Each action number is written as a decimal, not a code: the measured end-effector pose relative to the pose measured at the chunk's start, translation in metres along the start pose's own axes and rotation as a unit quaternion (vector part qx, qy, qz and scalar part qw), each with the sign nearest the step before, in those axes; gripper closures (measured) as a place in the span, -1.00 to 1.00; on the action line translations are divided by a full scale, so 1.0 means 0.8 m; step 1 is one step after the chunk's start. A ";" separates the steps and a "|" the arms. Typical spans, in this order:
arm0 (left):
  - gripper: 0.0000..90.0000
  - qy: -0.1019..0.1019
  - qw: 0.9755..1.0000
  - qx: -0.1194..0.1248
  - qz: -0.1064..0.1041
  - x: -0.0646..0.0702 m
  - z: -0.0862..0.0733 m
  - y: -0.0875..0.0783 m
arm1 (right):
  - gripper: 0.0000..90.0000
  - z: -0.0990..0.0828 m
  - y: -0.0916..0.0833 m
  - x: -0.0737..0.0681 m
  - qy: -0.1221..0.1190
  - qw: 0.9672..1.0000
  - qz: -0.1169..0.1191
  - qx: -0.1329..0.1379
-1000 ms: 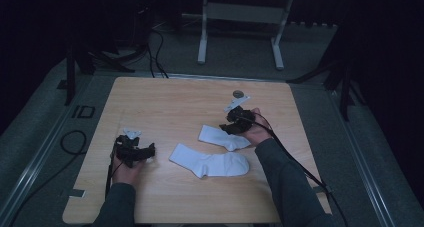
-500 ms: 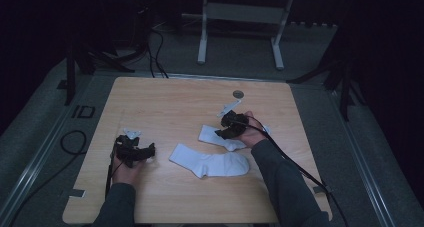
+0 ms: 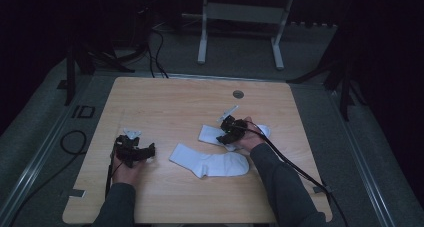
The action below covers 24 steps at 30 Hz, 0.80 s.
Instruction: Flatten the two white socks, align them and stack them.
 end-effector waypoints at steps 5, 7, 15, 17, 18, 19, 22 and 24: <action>-0.66 0.000 1.000 0.000 0.000 0.000 0.000 0.000 | 0.12 0.000 0.007 0.002 0.021 1.000 0.017 0.005; -0.66 0.000 1.000 0.000 0.000 0.000 0.000 0.000 | 0.13 -0.001 0.008 0.004 0.030 0.999 0.021 0.007; -0.66 -0.001 1.000 0.001 0.000 0.000 0.000 0.000 | 0.84 0.000 0.006 0.000 0.035 0.999 0.009 0.009; -0.66 0.000 1.000 0.001 0.000 0.000 0.000 0.000 | 0.86 0.000 0.005 0.000 0.042 0.999 0.009 0.009; -0.66 0.000 1.000 0.000 0.000 0.000 0.000 0.000 | 0.86 0.000 0.004 -0.001 0.042 0.999 0.004 0.008; -0.66 0.000 1.000 0.001 0.000 0.000 0.000 0.000 | 0.86 0.000 0.001 -0.002 0.039 0.999 -0.001 0.009; -0.66 0.000 1.000 0.001 0.000 0.000 0.000 0.000 | 0.86 0.002 -0.008 -0.004 0.035 0.999 -0.006 0.016; -0.66 0.000 1.000 0.001 0.000 0.000 0.000 0.000 | 0.86 0.004 -0.022 -0.004 0.037 0.999 -0.013 0.027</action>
Point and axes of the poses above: each handheld gripper's, and its own axes: y roughly forward along the jaws, z roughly out of its top, x roughly to its right, the point moved 1 cm from there along y, roughly forward along the jaws, and after that the axes turned 6 degrees about z, right-handed, at the moved point
